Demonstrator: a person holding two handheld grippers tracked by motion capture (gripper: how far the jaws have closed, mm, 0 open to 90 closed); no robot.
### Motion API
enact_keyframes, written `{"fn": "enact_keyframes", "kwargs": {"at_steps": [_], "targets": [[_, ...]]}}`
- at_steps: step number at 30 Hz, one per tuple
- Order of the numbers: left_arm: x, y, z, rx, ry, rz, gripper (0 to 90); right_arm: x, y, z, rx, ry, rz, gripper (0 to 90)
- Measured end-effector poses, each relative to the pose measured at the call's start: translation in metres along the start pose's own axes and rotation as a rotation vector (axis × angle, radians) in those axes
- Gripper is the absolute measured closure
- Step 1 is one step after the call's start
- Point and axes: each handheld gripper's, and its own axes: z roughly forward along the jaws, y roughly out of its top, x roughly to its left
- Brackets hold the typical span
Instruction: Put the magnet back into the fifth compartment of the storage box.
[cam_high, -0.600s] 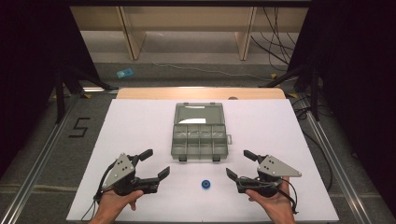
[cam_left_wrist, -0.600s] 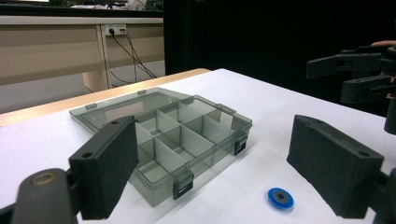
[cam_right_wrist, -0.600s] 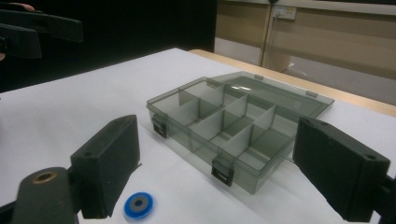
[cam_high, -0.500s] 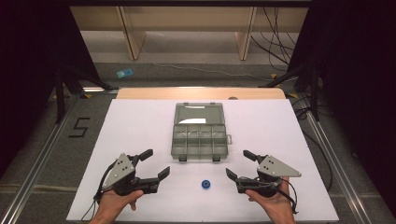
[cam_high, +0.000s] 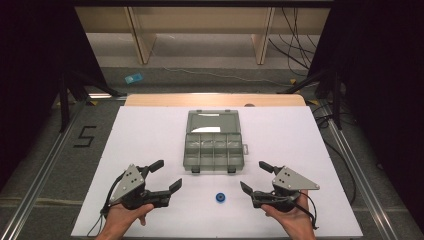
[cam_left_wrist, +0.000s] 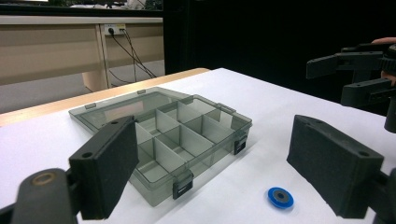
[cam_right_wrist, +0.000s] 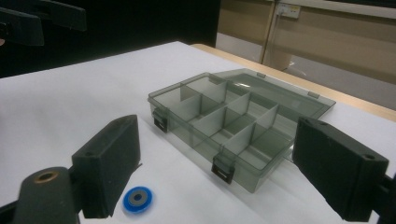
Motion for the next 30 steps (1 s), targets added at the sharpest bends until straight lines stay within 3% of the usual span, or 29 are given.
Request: {"fn": "enact_keyframes", "kwargs": {"at_steps": [20, 30], "targets": [[-0.001, 0.0, 0.001, -0.002, 0.001, -0.011, 15.6, 0.005, 0.012, 0.014, 0.095, 0.039, -0.073, 17.1], [-0.001, -0.001, 0.001, -0.001, 0.002, -0.013, 15.6, 0.006, 0.021, 0.031, 0.218, 0.098, -0.146, 18.4]]}}
